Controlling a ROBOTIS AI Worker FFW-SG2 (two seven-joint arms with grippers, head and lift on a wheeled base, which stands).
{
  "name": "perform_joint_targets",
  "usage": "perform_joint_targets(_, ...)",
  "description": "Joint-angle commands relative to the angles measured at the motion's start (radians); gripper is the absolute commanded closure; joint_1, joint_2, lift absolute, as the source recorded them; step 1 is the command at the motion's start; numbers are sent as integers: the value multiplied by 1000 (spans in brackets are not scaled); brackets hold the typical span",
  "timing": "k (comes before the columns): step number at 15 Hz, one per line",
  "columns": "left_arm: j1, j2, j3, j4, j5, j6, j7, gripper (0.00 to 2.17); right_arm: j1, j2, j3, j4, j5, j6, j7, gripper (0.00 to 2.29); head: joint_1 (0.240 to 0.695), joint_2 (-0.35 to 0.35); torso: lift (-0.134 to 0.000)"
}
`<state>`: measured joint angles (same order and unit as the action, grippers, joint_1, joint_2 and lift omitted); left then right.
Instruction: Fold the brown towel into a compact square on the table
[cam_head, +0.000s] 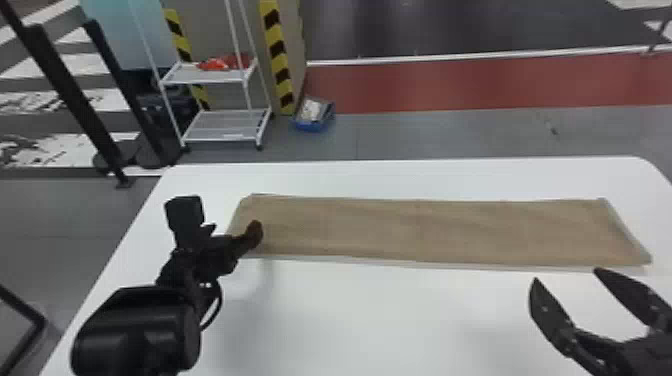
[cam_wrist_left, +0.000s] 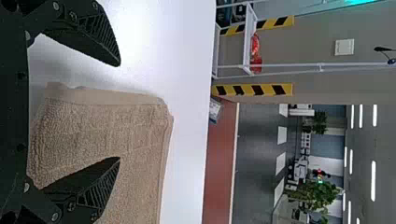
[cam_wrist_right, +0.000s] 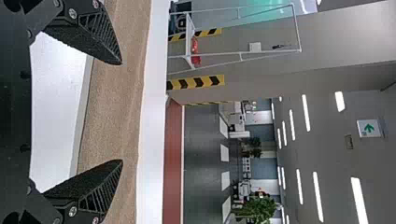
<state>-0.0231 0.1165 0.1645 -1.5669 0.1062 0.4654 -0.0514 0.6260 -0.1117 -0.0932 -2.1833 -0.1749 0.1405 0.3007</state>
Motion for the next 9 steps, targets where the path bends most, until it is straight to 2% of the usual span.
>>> perform_joint_targets(1, 0, 0, 10, 10, 1, 0, -5, 218, -2, 0, 3, 0, 0, 0, 0, 147, 695, 154, -116)
perform_joint_targets(3, -1, 2, 10, 11, 0, 0, -5, 275, -3, 0, 4, 0, 0, 0, 0, 147, 695, 162, -116)
perform_joint_targets(4, -3, 2, 10, 11, 1, 6, -7, 390, -5, 0, 4, 0, 0, 0, 0, 147, 695, 163, -116)
perform_joint_targets(7, -14, 0, 6, 11, 0, 52, -5, 434, -8, 0, 10, 0, 0, 0, 0, 147, 695, 164, -116)
perform_joint_targets(8, -15, 0, 4, 11, 0, 56, -5, 589, -9, 0, 10, 0, 0, 0, 0, 147, 695, 164, -116)
perform_joint_targets(9, -17, 0, 4, 11, 0, 83, -7, 606, -11, 0, 9, 2, 0, 0, 0, 147, 695, 164, -116)
